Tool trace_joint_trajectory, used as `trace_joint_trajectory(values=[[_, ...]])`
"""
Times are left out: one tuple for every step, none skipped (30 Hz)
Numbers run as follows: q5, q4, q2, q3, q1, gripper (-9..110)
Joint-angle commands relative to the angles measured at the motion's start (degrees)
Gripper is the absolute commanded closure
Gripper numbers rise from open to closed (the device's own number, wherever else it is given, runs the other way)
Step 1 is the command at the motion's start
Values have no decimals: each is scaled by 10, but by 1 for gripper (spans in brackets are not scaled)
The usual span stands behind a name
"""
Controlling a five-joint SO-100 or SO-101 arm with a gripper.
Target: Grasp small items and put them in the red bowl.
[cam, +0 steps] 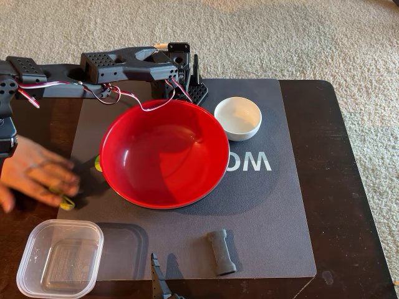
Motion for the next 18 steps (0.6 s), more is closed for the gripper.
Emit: trace_joint_trajectory(values=[[18,18,25,-19,3,79],[32,25,22,-19,3,79],[49,33,17,-19,2,79],[81,47,8,-19,1,78],[116,51,1,-8,0,78],[152,51,-10,2,-4,78],[191,51,-25,3,-10,78],[219,51,-40,3,-18,78],[244,51,-53,5,-26,78],[263,51,-56,22,-36,78],[268,51,-66,29,-47,77],[262,52,-73,34,-60,77],[258,52,-74,47,-72,77],[250,53,-68,63,-85,77],[243,53,-56,83,-99,77],[241,53,-33,116,-112,77],[246,53,-3,162,-122,76],[253,53,25,200,-132,76]])
